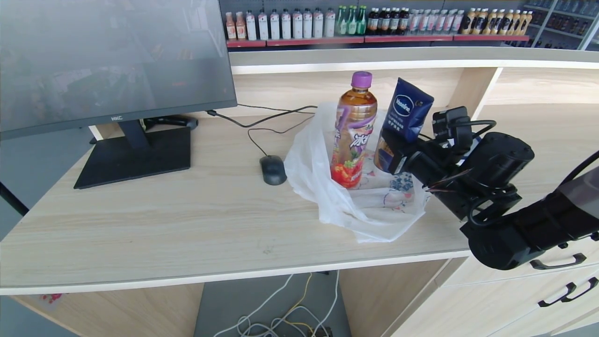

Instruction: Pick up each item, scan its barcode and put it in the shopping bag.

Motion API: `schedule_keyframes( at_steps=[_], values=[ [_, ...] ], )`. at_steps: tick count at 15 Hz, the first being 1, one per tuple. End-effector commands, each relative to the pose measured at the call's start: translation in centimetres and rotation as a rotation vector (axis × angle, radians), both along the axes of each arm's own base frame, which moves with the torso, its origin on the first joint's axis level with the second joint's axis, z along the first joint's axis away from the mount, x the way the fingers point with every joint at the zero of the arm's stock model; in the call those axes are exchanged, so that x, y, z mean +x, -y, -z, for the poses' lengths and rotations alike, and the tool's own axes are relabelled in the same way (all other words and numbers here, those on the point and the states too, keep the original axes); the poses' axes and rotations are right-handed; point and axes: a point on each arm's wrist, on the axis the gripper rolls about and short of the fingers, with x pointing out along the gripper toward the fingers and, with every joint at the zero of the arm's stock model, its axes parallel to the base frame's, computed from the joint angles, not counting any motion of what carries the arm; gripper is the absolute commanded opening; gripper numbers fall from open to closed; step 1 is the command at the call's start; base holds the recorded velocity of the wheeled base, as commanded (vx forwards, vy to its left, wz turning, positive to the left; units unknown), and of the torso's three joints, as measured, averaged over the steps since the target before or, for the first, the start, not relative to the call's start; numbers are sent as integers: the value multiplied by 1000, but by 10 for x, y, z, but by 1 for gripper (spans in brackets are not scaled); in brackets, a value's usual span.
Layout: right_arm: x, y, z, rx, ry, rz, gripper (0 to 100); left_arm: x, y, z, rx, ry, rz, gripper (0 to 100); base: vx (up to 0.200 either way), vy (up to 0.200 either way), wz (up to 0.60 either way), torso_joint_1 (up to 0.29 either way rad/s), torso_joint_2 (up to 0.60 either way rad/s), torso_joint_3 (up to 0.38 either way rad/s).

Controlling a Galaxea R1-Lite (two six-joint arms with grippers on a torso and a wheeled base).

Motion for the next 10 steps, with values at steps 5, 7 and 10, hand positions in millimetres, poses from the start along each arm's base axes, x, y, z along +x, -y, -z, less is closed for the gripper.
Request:
schedule_keyframes(
  at_steps=[5,7,10],
  values=[
    [3,-3,4,17,-17,-10,0,0,0,0,0,0,0,100,0,0,0,0,0,0],
    [4,-4,5,17,-19,-10,0,0,0,0,0,0,-1,100,0,0,0,0,0,0],
    [3,-2,5,21,-12,-6,100,0,0,0,0,1,0,100,0,0,0,0,0,0]
  ],
)
